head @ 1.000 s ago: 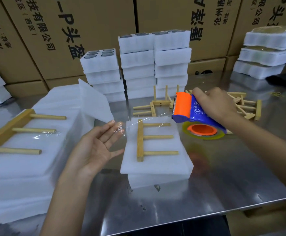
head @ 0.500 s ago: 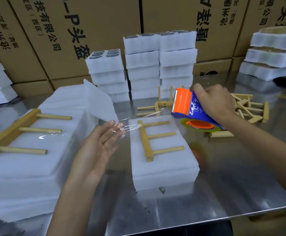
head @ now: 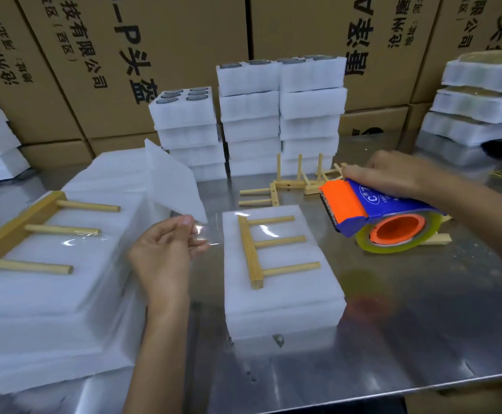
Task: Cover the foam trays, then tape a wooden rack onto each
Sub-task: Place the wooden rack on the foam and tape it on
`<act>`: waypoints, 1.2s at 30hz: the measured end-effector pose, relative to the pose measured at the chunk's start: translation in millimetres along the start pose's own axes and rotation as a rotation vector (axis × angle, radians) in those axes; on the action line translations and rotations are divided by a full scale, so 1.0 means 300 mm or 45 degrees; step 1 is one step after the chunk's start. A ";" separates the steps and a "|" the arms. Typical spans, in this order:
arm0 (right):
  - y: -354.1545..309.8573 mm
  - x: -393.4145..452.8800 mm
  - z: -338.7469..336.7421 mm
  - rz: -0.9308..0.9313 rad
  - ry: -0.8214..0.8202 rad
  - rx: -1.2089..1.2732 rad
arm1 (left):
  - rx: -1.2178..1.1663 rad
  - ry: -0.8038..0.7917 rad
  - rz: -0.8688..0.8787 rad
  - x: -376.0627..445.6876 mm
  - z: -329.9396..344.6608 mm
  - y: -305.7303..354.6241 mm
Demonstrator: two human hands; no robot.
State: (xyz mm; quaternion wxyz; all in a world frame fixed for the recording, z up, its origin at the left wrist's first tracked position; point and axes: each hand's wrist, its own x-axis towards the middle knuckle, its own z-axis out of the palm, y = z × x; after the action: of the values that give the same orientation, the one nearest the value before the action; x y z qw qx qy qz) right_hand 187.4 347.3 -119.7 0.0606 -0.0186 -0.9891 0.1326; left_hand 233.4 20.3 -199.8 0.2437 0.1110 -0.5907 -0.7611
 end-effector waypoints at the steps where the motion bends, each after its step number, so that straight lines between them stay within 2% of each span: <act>1: 0.005 0.007 0.007 0.014 -0.036 -0.008 | 0.042 -0.014 0.019 -0.006 -0.008 -0.013; 5: 0.002 0.030 0.057 0.026 -0.137 0.064 | 0.210 -0.024 0.058 0.009 -0.035 -0.049; 9: -0.014 0.042 0.092 -0.013 -0.138 -0.001 | 0.382 -0.055 -0.056 0.045 -0.056 -0.106; 12: 0.000 0.046 0.121 0.017 -0.189 0.028 | 0.660 -0.160 -0.085 0.042 -0.058 -0.165; 17: 0.021 0.053 0.165 0.067 -0.204 0.063 | 0.998 -0.392 0.139 -0.032 -0.040 -0.204; 19: 0.023 0.056 0.167 0.070 -0.202 0.077 | 1.327 -0.445 0.243 -0.052 -0.041 -0.204; 22: 0.024 0.053 0.174 0.059 -0.184 0.076 | 1.747 -0.523 0.253 -0.052 -0.050 -0.178; 24: 0.024 0.051 0.178 0.063 -0.174 0.073 | 1.877 -0.599 0.235 -0.048 -0.053 -0.176; 26: 0.023 0.052 0.176 0.062 -0.166 0.076 | 1.986 -0.639 0.328 -0.057 -0.053 -0.178; 29: 0.025 0.051 0.174 0.059 -0.158 0.086 | 1.961 -0.683 0.393 -0.050 -0.058 -0.176; 31: 0.025 0.048 0.176 0.061 -0.153 0.083 | 1.744 -0.655 0.293 -0.025 -0.059 -0.153; 33: 0.026 0.047 0.178 0.059 -0.150 0.082 | 1.444 -0.499 0.285 -0.002 -0.050 -0.109; 36: 0.028 0.047 0.175 0.057 -0.144 0.095 | 1.203 -0.330 0.467 0.014 0.013 -0.032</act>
State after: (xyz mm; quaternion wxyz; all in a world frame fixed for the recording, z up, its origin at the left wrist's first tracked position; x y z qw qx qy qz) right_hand 167.0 342.5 -170.7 0.0021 -0.0311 -0.9847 0.1716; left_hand 225.8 23.2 -207.5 0.2212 0.0086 -0.9048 -0.3638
